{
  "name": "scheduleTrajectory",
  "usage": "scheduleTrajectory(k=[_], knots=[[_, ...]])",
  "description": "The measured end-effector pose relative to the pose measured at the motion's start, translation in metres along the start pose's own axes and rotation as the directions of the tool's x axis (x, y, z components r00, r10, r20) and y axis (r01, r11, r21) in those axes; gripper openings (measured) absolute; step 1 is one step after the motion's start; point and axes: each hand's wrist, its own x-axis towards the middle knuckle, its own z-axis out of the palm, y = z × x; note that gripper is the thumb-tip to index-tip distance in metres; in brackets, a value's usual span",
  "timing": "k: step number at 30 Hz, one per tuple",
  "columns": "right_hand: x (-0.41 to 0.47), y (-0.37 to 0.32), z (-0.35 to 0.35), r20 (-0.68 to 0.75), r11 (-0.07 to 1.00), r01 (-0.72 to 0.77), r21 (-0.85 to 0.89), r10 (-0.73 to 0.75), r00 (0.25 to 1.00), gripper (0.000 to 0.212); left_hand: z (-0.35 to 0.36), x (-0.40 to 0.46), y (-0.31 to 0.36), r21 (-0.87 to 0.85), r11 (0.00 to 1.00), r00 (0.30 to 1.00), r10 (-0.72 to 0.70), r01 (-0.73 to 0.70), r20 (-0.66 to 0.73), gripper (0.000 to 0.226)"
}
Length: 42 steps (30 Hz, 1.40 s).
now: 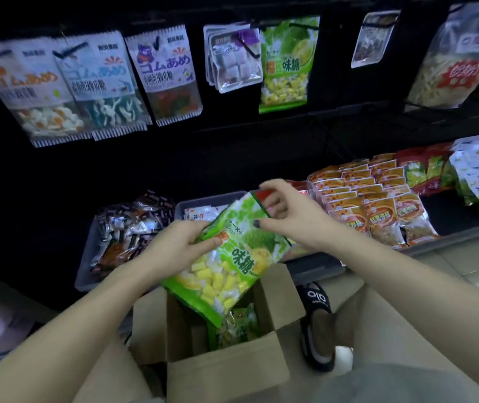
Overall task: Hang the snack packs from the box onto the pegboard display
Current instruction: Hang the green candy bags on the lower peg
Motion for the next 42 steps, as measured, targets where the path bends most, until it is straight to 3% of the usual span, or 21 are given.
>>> scheduleTrajectory(k=[3, 5, 7, 9, 11, 15, 19, 22, 30, 33, 37, 42], knots=[[-0.009, 0.018, -0.018, -0.054, 0.945, -0.224, 0.239, 0.243, 0.969, 0.076, -0.01, 0.005, 0.017, -0.166, 0.986, 0.996, 0.009, -0.023, -0.084, 0.023], [-0.016, 0.034, -0.024, 0.043, 0.84, -0.384, 0.383, 0.399, 0.916, 0.081, -0.017, 0.012, 0.032, -0.224, 0.974, 0.992, 0.005, -0.034, -0.129, 0.027], [-0.021, 0.044, -0.023, 0.181, 0.706, -0.465, 0.534, 0.441, 0.879, 0.099, -0.024, 0.022, 0.046, -0.225, 0.973, 0.986, 0.013, -0.051, -0.167, 0.03], [-0.022, 0.046, -0.019, 0.275, 0.62, -0.467, 0.63, 0.385, 0.881, 0.103, -0.031, 0.032, 0.062, -0.249, 0.966, 0.979, 0.016, -0.068, -0.203, 0.026], [-0.02, 0.039, -0.016, 0.292, 0.561, -0.427, 0.709, 0.318, 0.902, 0.088, -0.037, 0.043, 0.079, -0.301, 0.949, 0.972, 0.017, -0.089, -0.235, 0.02], [-0.011, 0.022, -0.025, 0.17, 0.462, -0.28, 0.841, 0.265, 0.949, 0.067, -0.047, 0.064, 0.11, -0.326, 0.939, 0.96, 0.019, -0.114, -0.28, 0.019], [-0.004, 0.012, -0.058, 0.039, 0.485, -0.142, 0.863, 0.217, 0.975, 0.037, -0.059, 0.088, 0.129, -0.238, 0.962, 0.937, 0.047, -0.137, -0.347, 0.05], [0.004, 0.014, -0.089, -0.06, 0.529, -0.066, 0.846, 0.217, 0.974, 0.038, -0.064, 0.105, 0.14, -0.149, 0.971, 0.914, 0.119, -0.189, -0.388, 0.063], [0.024, 0.023, -0.158, -0.145, 0.735, -0.037, 0.677, 0.183, 0.972, 0.048, -0.069, 0.144, 0.173, -0.095, 0.976, 0.954, 0.166, -0.194, -0.251, 0.056], [0.035, 0.021, -0.173, -0.127, 0.743, -0.031, 0.669, 0.155, 0.98, 0.046, -0.072, 0.161, 0.186, -0.13, 0.97, 0.962, 0.173, -0.203, -0.209, 0.053], [0.056, 0.017, -0.189, -0.193, 0.722, -0.02, 0.691, 0.211, 0.958, 0.042, -0.073, 0.181, 0.2, -0.211, 0.964, 0.985, 0.141, -0.159, -0.097, 0.029], [0.084, 0.017, -0.204, -0.273, 0.73, 0.013, 0.683, 0.24, 0.932, 0.042, -0.076, 0.205, 0.207, -0.276, 0.954, 0.99, 0.092, -0.117, -0.103, 0.036]])
